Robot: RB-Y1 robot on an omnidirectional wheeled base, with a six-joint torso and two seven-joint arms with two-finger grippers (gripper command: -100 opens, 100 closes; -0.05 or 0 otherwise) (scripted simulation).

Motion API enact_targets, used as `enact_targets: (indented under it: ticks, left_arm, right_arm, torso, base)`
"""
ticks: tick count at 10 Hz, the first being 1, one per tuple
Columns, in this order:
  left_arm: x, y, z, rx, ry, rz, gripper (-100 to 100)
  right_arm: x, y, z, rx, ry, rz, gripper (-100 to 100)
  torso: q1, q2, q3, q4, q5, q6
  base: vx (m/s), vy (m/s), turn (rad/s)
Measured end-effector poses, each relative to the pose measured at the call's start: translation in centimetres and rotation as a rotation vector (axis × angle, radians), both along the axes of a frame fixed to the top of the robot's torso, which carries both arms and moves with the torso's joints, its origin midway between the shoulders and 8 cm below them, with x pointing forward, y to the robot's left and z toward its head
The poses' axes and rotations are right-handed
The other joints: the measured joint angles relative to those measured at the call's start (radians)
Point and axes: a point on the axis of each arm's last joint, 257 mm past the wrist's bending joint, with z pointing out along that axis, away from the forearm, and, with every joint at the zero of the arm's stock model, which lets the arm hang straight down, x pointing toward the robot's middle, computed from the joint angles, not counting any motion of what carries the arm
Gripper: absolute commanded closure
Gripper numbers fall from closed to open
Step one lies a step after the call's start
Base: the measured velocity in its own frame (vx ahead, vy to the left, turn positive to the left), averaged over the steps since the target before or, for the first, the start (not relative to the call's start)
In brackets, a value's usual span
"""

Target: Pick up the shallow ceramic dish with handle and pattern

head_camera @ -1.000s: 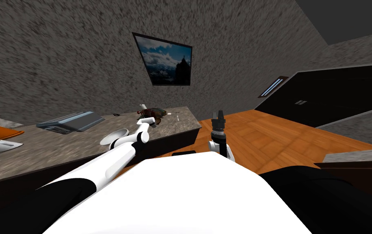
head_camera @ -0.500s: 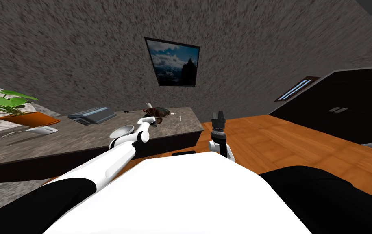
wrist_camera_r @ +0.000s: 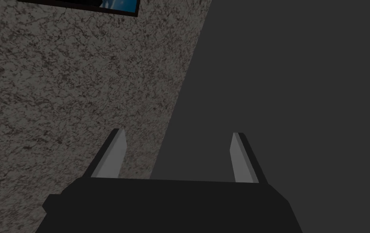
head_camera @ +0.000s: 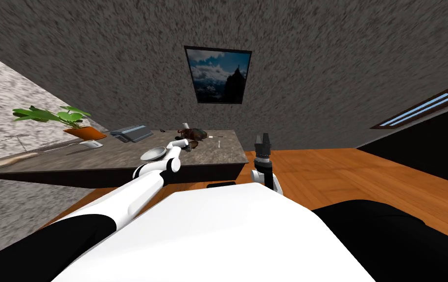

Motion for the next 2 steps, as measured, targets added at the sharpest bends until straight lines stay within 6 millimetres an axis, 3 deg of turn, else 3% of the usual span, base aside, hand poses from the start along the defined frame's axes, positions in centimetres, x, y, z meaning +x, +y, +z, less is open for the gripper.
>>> enact_targets:
  ticks: [1,2]
  left_arm:
    - [0.20,-0.56,0.16,0.000,-0.002,-0.027,100]
    - [0.16,-0.58,0.13,0.002,0.000,-0.032,0]
  right_arm:
    - [0.00,0.00,0.00,0.000,0.000,0.000,0]
    - [0.00,0.00,0.01,0.000,0.000,0.000,0]
  torso:
    - [0.000,0.001,0.001,0.000,0.000,0.000]
    - [0.003,0.002,0.001,0.001,0.000,0.001]
  base:
    - [0.019,-0.056,0.062]
    - [0.003,-0.010,-0.008]
